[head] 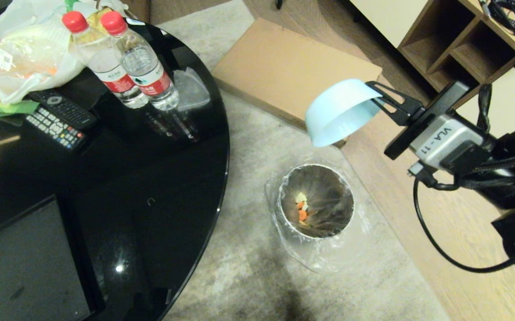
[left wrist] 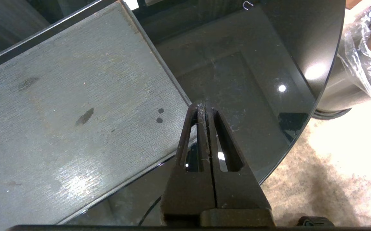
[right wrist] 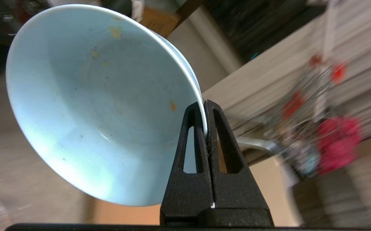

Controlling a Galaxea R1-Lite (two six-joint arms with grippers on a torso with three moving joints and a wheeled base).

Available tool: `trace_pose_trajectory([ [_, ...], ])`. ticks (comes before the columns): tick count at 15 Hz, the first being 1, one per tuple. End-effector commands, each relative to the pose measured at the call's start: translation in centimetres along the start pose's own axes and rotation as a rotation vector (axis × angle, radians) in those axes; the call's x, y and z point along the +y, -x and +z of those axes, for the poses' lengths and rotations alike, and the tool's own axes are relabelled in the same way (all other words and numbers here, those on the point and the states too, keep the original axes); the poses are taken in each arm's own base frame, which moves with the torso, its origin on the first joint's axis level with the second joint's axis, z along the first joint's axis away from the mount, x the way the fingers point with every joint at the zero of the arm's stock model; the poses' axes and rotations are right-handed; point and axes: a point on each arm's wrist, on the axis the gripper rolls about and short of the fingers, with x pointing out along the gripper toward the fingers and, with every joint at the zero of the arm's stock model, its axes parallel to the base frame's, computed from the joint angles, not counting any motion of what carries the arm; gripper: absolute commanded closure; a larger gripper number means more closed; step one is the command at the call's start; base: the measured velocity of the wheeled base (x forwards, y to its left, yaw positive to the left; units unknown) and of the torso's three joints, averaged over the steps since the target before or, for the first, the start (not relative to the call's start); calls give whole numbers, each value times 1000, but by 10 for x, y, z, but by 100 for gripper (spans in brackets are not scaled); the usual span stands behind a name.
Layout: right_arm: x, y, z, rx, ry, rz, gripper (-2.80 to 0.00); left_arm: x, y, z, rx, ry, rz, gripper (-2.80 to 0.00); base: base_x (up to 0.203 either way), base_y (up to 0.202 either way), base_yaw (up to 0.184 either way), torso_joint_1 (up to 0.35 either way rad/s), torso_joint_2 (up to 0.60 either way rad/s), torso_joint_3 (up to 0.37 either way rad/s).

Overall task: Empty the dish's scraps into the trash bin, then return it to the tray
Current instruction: Pour the leftover food from the bowl into the trash can, then put the bowl back to the table

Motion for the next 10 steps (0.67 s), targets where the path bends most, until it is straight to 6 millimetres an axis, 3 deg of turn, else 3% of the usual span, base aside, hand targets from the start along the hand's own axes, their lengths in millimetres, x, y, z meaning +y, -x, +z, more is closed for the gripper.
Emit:
trace_pose_trajectory([
  [1,7,5,-3,98,-92,18,0,0,0,0,-1,1,0,0,0,0,0,0,0,0],
  [5,20,16,-14,371,-383,17,0,0,0,0,-1,1,1,0,0,0,0,0,0,0],
  [10,26,52,-42,760,-633,-15,0,0,0,0,-1,1,1,0,0,0,0,0,0,0],
])
